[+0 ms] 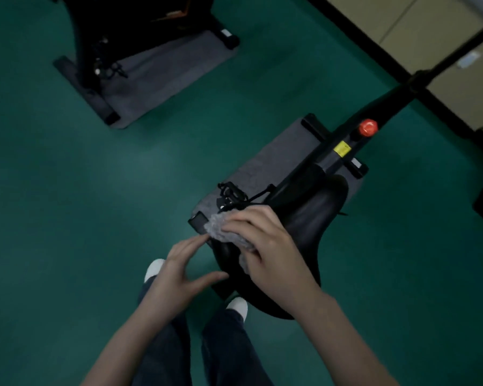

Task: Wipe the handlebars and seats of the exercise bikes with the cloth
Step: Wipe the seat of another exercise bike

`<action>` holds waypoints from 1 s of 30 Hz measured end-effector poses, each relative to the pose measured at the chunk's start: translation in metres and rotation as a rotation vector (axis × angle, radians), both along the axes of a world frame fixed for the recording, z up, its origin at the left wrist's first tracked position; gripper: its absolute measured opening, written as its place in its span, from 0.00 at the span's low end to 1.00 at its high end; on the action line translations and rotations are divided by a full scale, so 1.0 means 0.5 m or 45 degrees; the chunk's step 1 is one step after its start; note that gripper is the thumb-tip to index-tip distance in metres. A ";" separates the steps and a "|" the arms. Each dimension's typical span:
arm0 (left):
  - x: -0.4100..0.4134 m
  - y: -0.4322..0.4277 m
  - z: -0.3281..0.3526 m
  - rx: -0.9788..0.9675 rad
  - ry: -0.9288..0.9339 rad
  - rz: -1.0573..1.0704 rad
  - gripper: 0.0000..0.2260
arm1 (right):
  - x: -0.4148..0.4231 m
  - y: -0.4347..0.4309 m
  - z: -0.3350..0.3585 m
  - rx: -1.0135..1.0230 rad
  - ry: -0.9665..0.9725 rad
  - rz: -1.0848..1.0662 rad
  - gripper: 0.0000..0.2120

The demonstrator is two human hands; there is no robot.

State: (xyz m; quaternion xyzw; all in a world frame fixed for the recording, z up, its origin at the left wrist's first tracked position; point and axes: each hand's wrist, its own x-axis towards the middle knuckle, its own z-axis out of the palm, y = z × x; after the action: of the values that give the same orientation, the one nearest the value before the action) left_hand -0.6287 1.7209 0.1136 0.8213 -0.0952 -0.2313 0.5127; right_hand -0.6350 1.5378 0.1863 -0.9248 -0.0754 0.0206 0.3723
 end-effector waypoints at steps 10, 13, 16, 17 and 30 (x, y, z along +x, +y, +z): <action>-0.054 -0.031 0.006 -0.104 0.115 0.173 0.34 | 0.140 -0.020 -0.020 -0.289 0.296 -0.035 0.08; -0.059 -0.034 0.001 -0.162 0.153 0.186 0.34 | 0.200 -0.003 -0.029 -0.383 0.598 0.030 0.08; -0.068 -0.036 -0.004 -0.211 0.180 0.225 0.35 | 0.226 0.017 -0.027 -0.374 0.735 0.213 0.06; -0.070 -0.038 -0.004 -0.225 0.182 0.239 0.35 | 0.228 0.022 -0.026 -0.370 0.729 0.292 0.05; -0.182 -0.131 0.011 -0.401 0.254 0.734 0.20 | 0.117 0.008 0.012 -0.169 0.013 1.015 0.05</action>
State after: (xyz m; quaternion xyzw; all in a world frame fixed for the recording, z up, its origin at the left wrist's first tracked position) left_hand -0.7196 1.6555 0.1192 0.6985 0.1568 -0.1387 0.6843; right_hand -0.5767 1.5416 0.1924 -0.8451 -0.4247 0.1729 0.2749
